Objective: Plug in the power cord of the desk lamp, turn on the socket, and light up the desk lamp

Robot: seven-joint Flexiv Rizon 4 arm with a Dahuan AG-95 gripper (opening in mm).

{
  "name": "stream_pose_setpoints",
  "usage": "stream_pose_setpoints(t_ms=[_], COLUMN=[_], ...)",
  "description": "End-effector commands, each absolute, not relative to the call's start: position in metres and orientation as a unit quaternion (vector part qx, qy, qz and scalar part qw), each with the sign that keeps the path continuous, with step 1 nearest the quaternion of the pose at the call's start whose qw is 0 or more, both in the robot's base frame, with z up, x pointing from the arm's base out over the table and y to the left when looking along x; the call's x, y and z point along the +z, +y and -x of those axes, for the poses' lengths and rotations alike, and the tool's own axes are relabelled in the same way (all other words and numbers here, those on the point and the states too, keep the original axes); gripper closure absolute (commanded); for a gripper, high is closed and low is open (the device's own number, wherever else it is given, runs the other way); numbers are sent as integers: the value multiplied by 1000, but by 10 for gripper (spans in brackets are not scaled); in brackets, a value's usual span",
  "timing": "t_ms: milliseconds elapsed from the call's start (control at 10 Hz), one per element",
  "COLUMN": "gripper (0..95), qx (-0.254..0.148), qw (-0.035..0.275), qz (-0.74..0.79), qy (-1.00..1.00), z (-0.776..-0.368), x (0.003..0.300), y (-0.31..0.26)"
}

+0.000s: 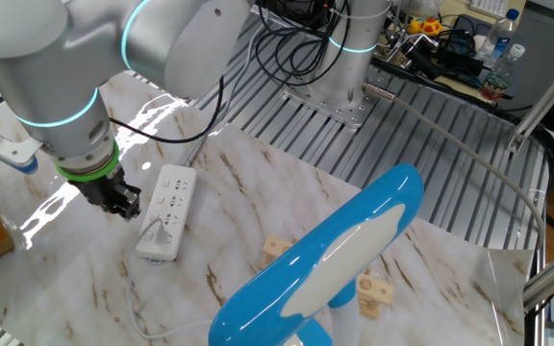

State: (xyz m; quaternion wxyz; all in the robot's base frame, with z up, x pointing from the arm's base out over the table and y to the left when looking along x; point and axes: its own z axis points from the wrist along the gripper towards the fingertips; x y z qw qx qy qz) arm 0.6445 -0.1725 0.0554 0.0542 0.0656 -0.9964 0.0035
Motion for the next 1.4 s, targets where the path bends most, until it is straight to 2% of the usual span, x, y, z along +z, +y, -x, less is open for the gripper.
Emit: stream_pose_setpoints(t_ms=[100, 200, 300, 1100, 1200, 1400], gripper=[760, 760, 950, 950, 570, 570], qx=[-14, -17, -29, -24, -17, -19], qw=[53, 53, 53, 45, 39, 38], qz=[-122, -122, -123, -123, -122, -122], qy=[-991, -991, -991, -991, -992, -992], z=[-641, -639, -638, -630, -630, -630], x=[56, 56, 55, 41, 41, 42], y=[-168, -167, -165, -157, -158, -158])
